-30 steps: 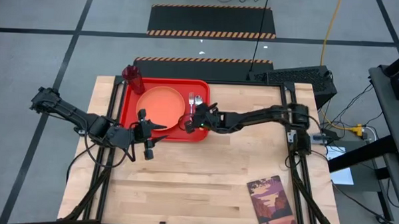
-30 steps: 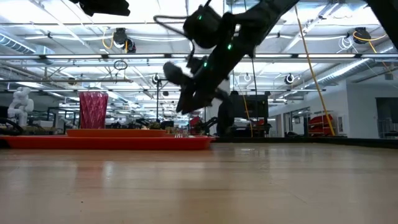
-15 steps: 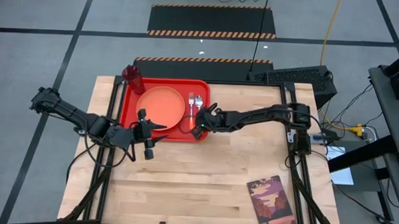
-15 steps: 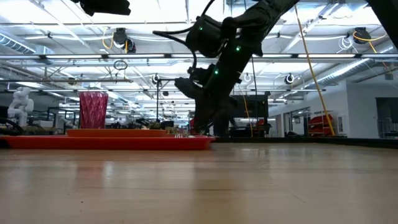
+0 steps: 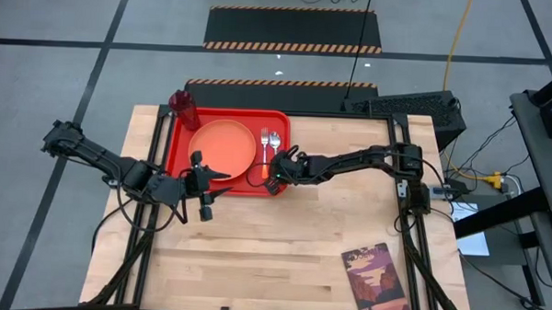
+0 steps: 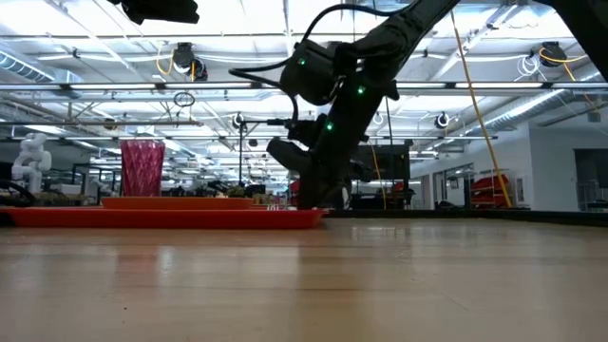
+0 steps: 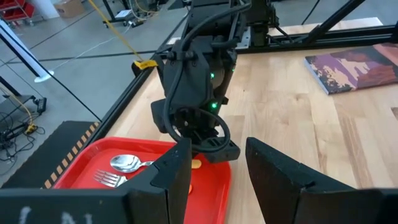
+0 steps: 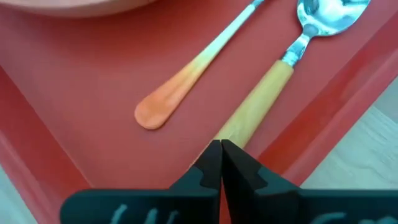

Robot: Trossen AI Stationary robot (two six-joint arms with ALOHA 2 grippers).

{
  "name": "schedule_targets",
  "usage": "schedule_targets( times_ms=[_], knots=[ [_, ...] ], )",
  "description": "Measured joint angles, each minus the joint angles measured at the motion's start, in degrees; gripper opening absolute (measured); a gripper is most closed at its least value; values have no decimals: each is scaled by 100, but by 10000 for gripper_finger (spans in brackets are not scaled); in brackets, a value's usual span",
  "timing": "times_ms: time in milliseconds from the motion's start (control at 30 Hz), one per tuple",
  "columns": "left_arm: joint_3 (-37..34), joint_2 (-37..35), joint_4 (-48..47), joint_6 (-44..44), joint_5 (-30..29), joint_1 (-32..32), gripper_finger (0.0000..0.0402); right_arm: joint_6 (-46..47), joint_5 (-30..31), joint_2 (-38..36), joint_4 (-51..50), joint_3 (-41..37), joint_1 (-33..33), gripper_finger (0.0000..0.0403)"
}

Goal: Pick and place plate/cup/fork/spoon on tray
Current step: Put the yellow spoon on the orange tray to the right of the orange fork, then return to Home Position

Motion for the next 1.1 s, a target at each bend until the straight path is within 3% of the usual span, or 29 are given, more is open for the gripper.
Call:
schedule_targets(
  times_ms=[767,1100],
  knots=[
    [2,0,5,2,92,-11,157,55,176,280,498,5,4,0],
    [2,0,-42,4,92,-11,157,-385,279,-87,945,4,241,0]
  ],
)
